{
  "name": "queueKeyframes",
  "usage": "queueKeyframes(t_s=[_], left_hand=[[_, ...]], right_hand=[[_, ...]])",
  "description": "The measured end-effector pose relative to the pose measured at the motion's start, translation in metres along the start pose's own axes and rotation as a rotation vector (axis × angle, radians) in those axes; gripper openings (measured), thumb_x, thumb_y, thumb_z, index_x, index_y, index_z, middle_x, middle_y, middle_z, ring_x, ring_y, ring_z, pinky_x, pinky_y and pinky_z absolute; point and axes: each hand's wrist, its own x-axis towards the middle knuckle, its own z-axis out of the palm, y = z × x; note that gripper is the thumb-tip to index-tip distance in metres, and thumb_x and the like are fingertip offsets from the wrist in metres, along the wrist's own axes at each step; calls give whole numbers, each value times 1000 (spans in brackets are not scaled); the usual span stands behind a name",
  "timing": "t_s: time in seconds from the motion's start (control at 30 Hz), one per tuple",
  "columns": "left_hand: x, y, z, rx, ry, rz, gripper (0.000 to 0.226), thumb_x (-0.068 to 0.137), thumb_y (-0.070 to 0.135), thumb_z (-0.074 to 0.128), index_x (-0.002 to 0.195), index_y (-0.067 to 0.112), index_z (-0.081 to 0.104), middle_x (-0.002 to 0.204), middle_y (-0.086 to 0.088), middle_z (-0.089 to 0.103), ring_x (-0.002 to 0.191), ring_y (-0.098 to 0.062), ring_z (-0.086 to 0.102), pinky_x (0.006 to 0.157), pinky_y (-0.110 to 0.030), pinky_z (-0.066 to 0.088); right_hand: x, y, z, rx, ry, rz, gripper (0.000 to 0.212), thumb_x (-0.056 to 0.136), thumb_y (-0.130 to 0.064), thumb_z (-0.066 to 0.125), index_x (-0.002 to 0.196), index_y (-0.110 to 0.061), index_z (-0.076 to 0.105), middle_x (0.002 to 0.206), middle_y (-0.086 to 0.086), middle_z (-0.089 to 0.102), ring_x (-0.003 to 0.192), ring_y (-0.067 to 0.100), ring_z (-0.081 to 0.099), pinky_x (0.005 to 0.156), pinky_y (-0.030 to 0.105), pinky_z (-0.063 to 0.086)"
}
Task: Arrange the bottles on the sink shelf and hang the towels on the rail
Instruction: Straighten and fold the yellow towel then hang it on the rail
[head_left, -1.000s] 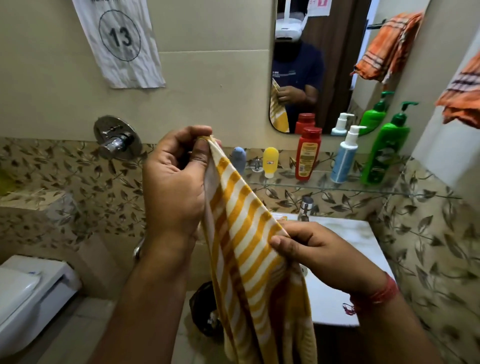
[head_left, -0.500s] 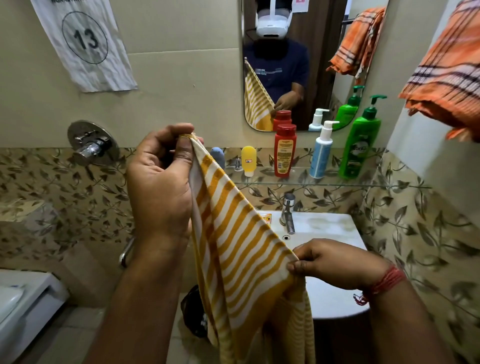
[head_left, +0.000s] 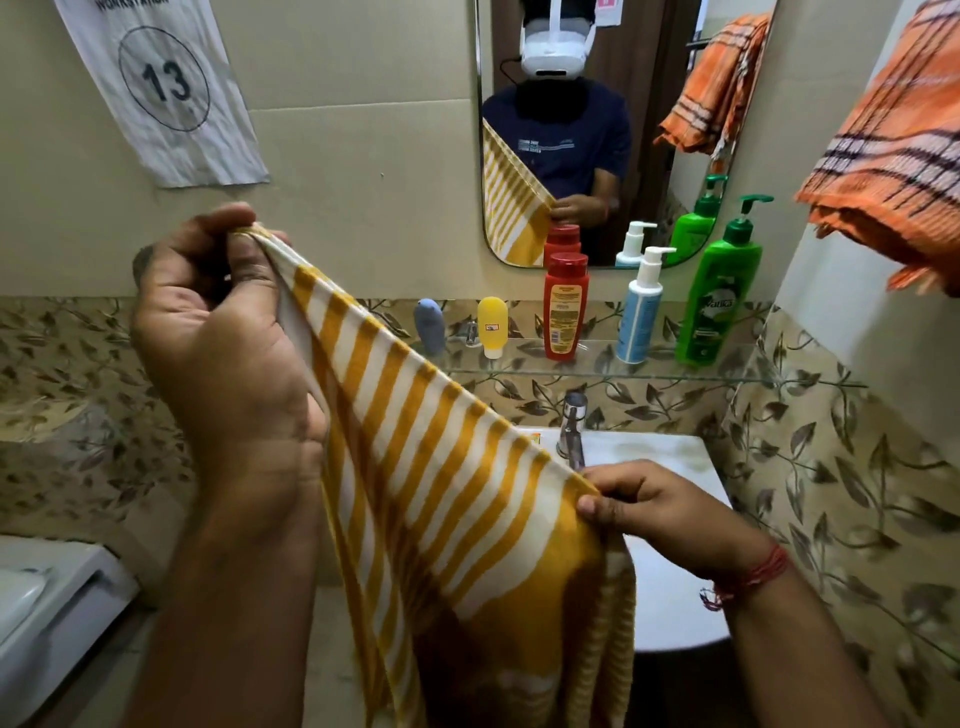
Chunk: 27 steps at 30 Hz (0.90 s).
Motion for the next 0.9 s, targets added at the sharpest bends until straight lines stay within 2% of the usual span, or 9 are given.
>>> queueKeyframes(t_s=[0.2, 0.3, 0.37, 0.43, 0.5, 0.6, 0.7, 0.8, 0.9], left_hand=[[1, -13, 3, 16, 60, 31, 21, 91, 7, 61, 92, 25, 72, 105, -21, 73, 92, -22, 70, 89, -31, 57], [-2, -18, 5, 43, 17, -9, 22, 95, 6, 58, 94, 24, 70, 104, -14, 72, 92, -16, 68, 85, -25, 56], [-4, -24, 9, 161, -119, -24, 25, 98, 6, 55, 96, 27, 68, 98, 0, 70, 88, -7, 65, 78, -20, 53], [-12, -31, 15, 315, -354, -28, 30, 99, 4, 52, 96, 29, 68, 94, 7, 68, 81, 0, 61, 73, -15, 48], [-29, -36, 23, 411, -607, -70, 33, 101, 3, 48, 95, 28, 68, 97, 11, 69, 83, 6, 62, 72, -8, 44], [-55, -42, 29, 508, -908, -129, 15, 103, 29, 51, 107, 28, 66, 106, 16, 66, 99, 8, 61, 80, -11, 48], [-65, -51, 31, 540, -1225, -217, 44, 94, 56, 53, 130, 33, 56, 128, 12, 60, 118, 0, 57, 95, -29, 51], [-63, -55, 32, 483, -1365, -322, 49, 90, 56, 54, 133, 32, 57, 125, 13, 64, 118, -3, 60, 99, -36, 53], [-60, -58, 32, 522, -1301, -316, 27, 92, 50, 56, 106, 28, 66, 99, 8, 67, 96, -10, 65, 87, -44, 57]], right_hand=[[-7, 1, -34, -211, -212, 218, 59, 87, -57, 65, 99, 0, 69, 102, 29, 62, 99, 42, 61, 98, 62, 43], [-7, -13, -41, -288, -94, 116, 35, 89, -47, 63, 89, -13, 69, 90, 14, 63, 94, 34, 61, 92, 59, 46], [-1, -23, -32, -44, 105, 16, 41, 87, -46, 67, 98, -6, 70, 96, 21, 65, 96, 35, 63, 90, 56, 49], [10, -31, -17, 145, 260, -18, 40, 85, -50, 70, 105, -16, 73, 104, 12, 71, 103, 24, 67, 92, 44, 53], [20, -45, 1, 29, 335, -21, 19, 93, -37, 60, 101, -26, 73, 101, -9, 72, 97, 3, 66, 87, 28, 52], [33, -60, 13, -292, 324, -105, 14, 100, -31, 55, 95, -28, 67, 89, -11, 64, 89, 3, 60, 78, 28, 49], [37, -67, 13, -393, 303, -209, 17, 93, -31, 52, 100, -29, 68, 102, -15, 64, 101, 1, 60, 85, 22, 50], [36, -69, 7, -363, 353, -244, 20, 89, -31, 57, 98, -22, 72, 98, -9, 65, 97, 5, 62, 83, 28, 53], [31, -64, 0, -254, 414, -208, 17, 85, -36, 65, 91, -22, 72, 88, -2, 67, 88, 15, 65, 79, 45, 57]])
